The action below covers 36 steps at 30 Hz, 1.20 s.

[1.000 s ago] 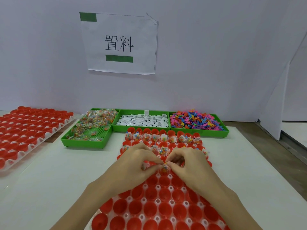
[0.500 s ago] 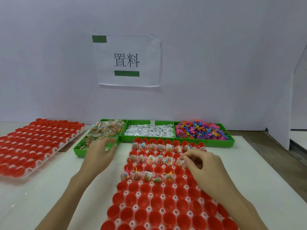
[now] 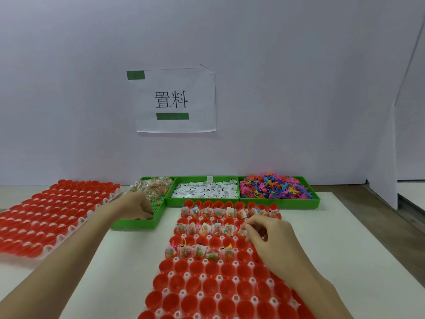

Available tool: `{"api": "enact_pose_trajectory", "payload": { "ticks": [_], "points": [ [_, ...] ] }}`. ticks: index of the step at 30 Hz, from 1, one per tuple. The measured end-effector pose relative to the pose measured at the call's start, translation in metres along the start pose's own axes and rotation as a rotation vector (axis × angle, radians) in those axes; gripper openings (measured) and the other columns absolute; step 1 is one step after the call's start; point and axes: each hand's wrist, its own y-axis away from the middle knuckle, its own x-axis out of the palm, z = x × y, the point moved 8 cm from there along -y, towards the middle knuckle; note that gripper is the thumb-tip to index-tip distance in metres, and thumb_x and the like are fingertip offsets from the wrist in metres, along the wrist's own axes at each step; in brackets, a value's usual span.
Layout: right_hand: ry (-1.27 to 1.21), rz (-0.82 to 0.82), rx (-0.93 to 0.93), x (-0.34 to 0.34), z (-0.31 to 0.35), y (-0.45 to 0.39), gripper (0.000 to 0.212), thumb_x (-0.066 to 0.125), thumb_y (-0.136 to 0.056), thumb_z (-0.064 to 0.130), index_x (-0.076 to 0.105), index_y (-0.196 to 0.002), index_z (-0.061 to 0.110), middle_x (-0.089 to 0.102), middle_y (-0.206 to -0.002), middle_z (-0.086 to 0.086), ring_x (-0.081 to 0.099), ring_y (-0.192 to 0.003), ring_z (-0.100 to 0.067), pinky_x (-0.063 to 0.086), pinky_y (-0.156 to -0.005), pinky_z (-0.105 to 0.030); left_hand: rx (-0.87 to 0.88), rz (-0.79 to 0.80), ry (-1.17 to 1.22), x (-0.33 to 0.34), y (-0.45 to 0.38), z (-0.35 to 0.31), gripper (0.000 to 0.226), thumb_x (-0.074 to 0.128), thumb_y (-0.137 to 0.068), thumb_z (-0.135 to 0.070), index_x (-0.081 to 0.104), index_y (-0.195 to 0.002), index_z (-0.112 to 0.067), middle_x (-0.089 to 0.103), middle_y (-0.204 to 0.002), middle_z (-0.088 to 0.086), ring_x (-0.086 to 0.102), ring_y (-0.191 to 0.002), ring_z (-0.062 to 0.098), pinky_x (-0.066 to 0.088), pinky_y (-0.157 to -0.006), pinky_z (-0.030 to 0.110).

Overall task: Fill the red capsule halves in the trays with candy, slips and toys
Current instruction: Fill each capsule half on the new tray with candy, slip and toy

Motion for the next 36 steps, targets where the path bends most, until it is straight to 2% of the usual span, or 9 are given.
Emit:
{"api": "enact_pose_trajectory", "payload": {
  "ticks": [4,10,15,17,20,23,26,32,36],
  "points": [
    [-0.029,-0.001,-0.027,-0.001,0.007,0.001,0.02,0.062,-0.1,0.019,0.071,-0.085,0.028,0.068,-0.069,0.011,0.065,-0.073,-0.006,0.052,-0.071,-0.02,-0.005,-0.033,0.036,-0.003,0.002,0.001,0.019,0.084,-0.082,-0.017,0.076,-0.074,-0.033,0.075,-0.077,-0.016,0.071,-0.076,0.0,0.053,-0.066,0.013],
    [-0.04,-0.008,-0.025,-0.006,0.007,0.002,0.022,0.061,-0.1,0.019,0.069,-0.083,0.029,0.067,-0.07,0.012,0.064,-0.074,-0.004,0.049,-0.07,-0.014,-0.03,-0.118,-0.008,-0.01,0.003,-0.004,0.022,0.087,-0.08,-0.014,0.073,-0.072,-0.029,0.071,-0.072,-0.013,0.069,-0.07,0.002,0.056,-0.066,0.017],
    [-0.046,-0.003,-0.025,-0.006,0.008,0.003,0.019,0.062,-0.1,0.018,0.071,-0.085,0.026,0.068,-0.069,0.011,0.065,-0.075,-0.005,0.05,-0.071,-0.015,-0.047,-0.28,-0.021,-0.013,0.011,-0.006,0.032,0.075,-0.085,0.007,0.077,-0.112,-0.009,0.078,-0.095,0.008,0.073,-0.084,0.016,0.061,-0.085,0.034],
    [-0.038,0.004,-0.025,-0.005,0.008,0.004,0.019,0.062,-0.1,0.018,0.071,-0.085,0.027,0.067,-0.068,0.011,0.065,-0.075,-0.006,0.051,-0.071,-0.015,-0.05,-0.381,-0.045,-0.02,0.02,-0.009,0.028,0.07,-0.087,0.009,0.076,-0.111,-0.004,0.077,-0.103,0.014,0.072,-0.092,0.025,0.06,-0.088,0.039],
    [-0.035,0.003,-0.023,-0.005,0.006,0.003,0.02,0.062,-0.1,0.019,0.071,-0.085,0.029,0.068,-0.069,0.011,0.066,-0.075,-0.006,0.051,-0.07,-0.015,-0.002,-0.645,0.054,-0.032,0.048,-0.024,0.017,0.069,-0.086,0.013,0.078,-0.098,0.004,0.077,-0.093,0.021,0.073,-0.083,0.034,0.058,-0.079,0.045],
    [-0.028,-0.001,-0.027,-0.007,0.007,0.003,0.018,0.063,-0.099,0.02,0.072,-0.087,0.03,0.068,-0.077,0.019,0.066,-0.079,-0.004,0.05,-0.072,-0.013,0.093,-0.86,0.339,-0.025,0.09,-0.049,0.02,0.077,-0.083,0.007,0.08,-0.098,-0.006,0.079,-0.088,0.002,0.073,-0.071,0.012,0.06,-0.075,0.029],
    [-0.012,0.008,-0.035,-0.006,0.007,0.003,0.018,0.064,-0.099,0.02,0.073,-0.088,0.032,0.068,-0.082,0.026,0.066,-0.08,-0.002,0.049,-0.072,-0.01,0.165,-0.793,0.643,-0.002,0.107,-0.078,0.018,0.082,-0.083,-0.006,0.08,-0.094,-0.021,0.075,-0.082,-0.021,0.071,-0.073,-0.002,0.055,-0.071,0.01],
    [0.006,-0.003,0.001,-0.007,-0.002,0.002,0.019,0.066,-0.097,0.021,0.073,-0.088,0.036,0.069,-0.073,0.022,0.067,-0.075,0.0,0.048,-0.068,-0.009,0.337,-0.572,0.827,0.015,0.106,-0.108,0.028,0.081,-0.085,-0.003,0.08,-0.102,-0.024,0.078,-0.092,-0.01,0.073,-0.085,0.01,0.06,-0.08,0.03],
    [0.002,0.006,0.021,-0.006,-0.004,-0.001,0.024,0.068,-0.095,0.017,0.074,-0.089,0.039,0.071,-0.075,0.021,0.067,-0.08,-0.001,0.049,-0.07,-0.01,0.48,-0.498,0.908,0.013,0.114,-0.113,0.032,0.081,-0.085,-0.009,0.081,-0.106,-0.032,0.075,-0.094,-0.007,0.073,-0.086,0.017,0.06,-0.08,0.029]
  ]
}}
